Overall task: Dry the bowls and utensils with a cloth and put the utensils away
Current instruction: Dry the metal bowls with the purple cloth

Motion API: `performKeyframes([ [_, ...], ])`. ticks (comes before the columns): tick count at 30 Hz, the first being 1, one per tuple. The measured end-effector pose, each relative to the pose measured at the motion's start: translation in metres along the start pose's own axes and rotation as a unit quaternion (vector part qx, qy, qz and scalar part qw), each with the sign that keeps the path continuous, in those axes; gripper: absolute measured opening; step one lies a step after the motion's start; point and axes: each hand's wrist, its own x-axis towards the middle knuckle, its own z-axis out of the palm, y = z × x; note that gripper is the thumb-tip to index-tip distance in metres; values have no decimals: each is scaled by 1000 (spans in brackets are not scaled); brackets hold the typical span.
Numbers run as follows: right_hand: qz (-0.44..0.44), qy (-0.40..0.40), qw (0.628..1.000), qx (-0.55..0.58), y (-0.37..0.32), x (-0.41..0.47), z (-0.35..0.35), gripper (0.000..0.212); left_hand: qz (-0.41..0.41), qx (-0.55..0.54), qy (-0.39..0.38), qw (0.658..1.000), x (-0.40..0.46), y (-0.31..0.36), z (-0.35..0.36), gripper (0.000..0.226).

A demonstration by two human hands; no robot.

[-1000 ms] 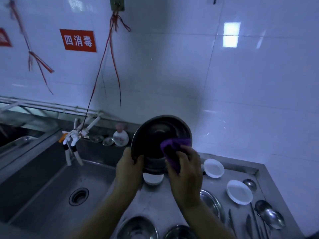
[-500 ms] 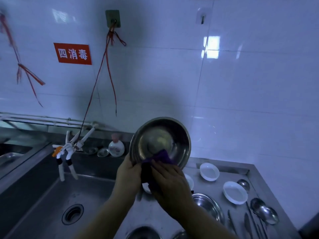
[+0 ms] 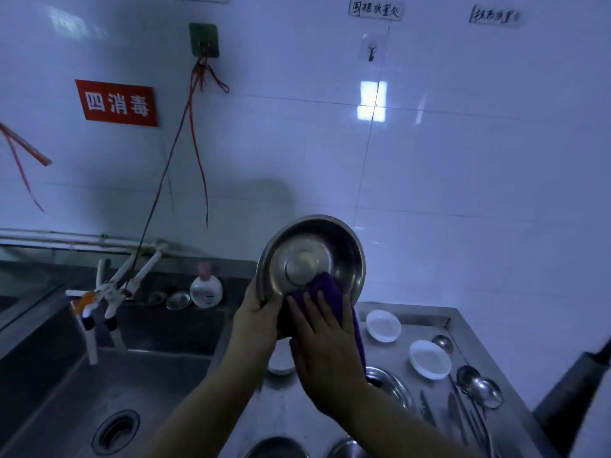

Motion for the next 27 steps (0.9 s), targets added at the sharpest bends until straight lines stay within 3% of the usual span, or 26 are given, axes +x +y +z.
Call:
performKeyframes([
  [3, 10, -16, 1000, 11, -11, 1, -2, 56, -7, -11, -10, 1000, 3, 2, -4, 34],
  [7, -22, -81, 986, 143, -1, 3, -8, 56, -19, -22, 0, 1000, 7, 0, -12, 31],
  [9, -47, -83, 988, 122, 6, 2, -10, 62, -33, -34, -10, 999, 8, -1, -10, 30],
  [12, -80, -33, 996, 20, 10, 3, -12, 64, -52, -52, -9, 997, 8, 1, -4, 29],
  [16, -97, 55, 993, -35, 14, 3, -1, 59, -82, -64, -4, 995, 7, 6, 2, 31],
  [21, -226, 201, 952, -52, 52, 6, -2, 20, -80, -7, -26, 996, -1, 13, 4, 24],
  [27, -339, 190, 913, -125, 95, 16, -26, 11, -37, 82, -81, 993, 2, 31, -5, 33],
])
